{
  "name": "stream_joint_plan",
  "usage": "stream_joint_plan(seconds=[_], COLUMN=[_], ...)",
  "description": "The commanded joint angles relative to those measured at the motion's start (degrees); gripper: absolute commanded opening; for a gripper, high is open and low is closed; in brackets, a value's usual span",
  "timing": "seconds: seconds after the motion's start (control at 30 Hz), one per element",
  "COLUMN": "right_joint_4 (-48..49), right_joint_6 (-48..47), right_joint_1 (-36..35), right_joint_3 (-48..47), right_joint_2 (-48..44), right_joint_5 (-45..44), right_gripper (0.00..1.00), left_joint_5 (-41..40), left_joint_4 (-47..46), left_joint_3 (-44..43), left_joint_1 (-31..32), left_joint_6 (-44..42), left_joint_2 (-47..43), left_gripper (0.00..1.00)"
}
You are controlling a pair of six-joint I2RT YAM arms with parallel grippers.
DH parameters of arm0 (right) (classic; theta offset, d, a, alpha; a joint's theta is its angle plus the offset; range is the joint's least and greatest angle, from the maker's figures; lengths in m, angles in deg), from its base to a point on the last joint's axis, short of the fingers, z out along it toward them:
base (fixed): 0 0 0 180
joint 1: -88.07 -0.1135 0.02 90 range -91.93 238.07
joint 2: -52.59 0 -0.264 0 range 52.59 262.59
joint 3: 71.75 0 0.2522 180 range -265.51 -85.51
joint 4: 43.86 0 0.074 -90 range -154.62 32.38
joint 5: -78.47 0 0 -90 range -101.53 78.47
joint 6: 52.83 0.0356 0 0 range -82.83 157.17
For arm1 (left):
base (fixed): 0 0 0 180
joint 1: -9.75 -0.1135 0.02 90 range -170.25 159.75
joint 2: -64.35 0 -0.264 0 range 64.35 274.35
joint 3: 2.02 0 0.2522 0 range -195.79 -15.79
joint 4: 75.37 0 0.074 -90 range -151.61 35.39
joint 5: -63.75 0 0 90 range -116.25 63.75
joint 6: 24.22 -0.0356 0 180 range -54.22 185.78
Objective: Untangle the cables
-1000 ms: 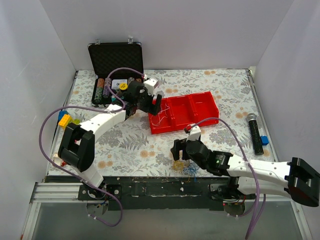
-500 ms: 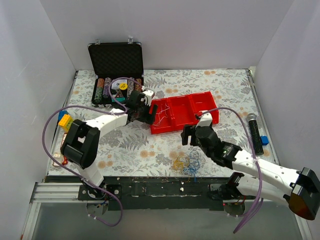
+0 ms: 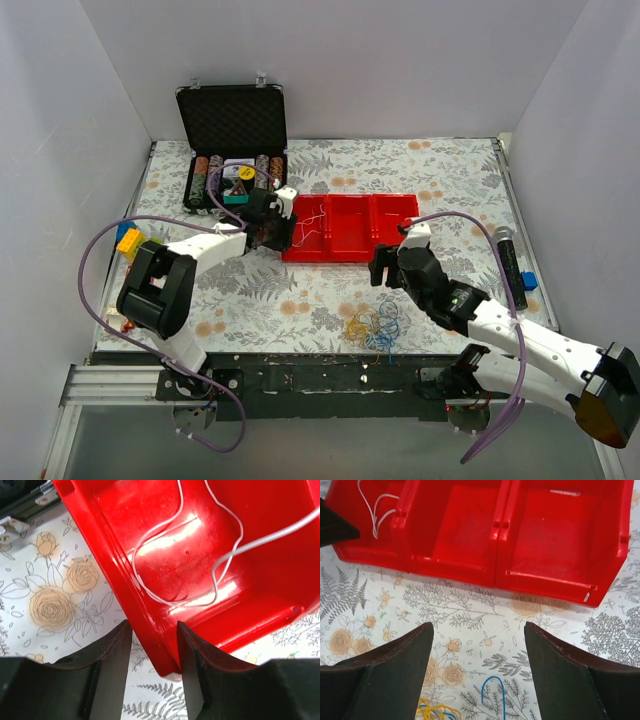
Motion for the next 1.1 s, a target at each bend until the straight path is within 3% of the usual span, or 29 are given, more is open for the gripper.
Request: stream_joint_plan(seconds=[0.0,0.13,0.27,0.37,0.47,0.53,0.63,0.73,1.07], right_joint_4=[1.4,1.6,1.4,1.1,0.2,-0.4,-1.6,-3.8,-8.3], right_joint_6=[2.8,5.2,7.4,8.4,8.9,9.0,9.2,9.1,10.3], right_joint_1=[0.3,0.1,0.0,0.1,0.0,0.0,0.0,0.1,0.1], right_joint_3=[3.1,6.3,9.9,11.5,12.0,12.0,11.4,9.9,7.5], right_joint_2=[-0.4,-1.6,-4.8,-7.0,-8.7,-9.0,-8.6,-7.2,-9.7], right_joint_5=[3.0,6.6,8.1,8.7,8.7,8.6,7.8,7.0,4.0], right_gripper=[0.81,0.80,0.80,0.80,0.79,0.78,0.77,0.76,0.73], left_joint_5=[0.5,0.1,-0.3,3.7,13.6,17.7,19.4,23.4,33.1], left_joint_4=[0.1,1.5,6.0,11.5,18.1,21.6,20.5,18.2,16.5], left_joint_3=[2.7,2.9,0.9,-1.4,-4.3,-5.5,-3.0,-2.2,-14.3], left_joint_1=[-0.3,-0.3,-0.6,-0.6,0.7,5.0,14.7,19.6,23.3], left_joint_6=[-3.2,-4.4,-5.5,-5.8,-6.9,-8.0,-8.8,-8.5,-10.2], left_joint_2=[-6.3,-9.2,-13.3,-17.4,-20.2,-20.2,-18.8,-13.0,2.9], left_gripper=[0.41,0.52,0.71,0.78,0.79,0.79,0.78,0.78,0.79])
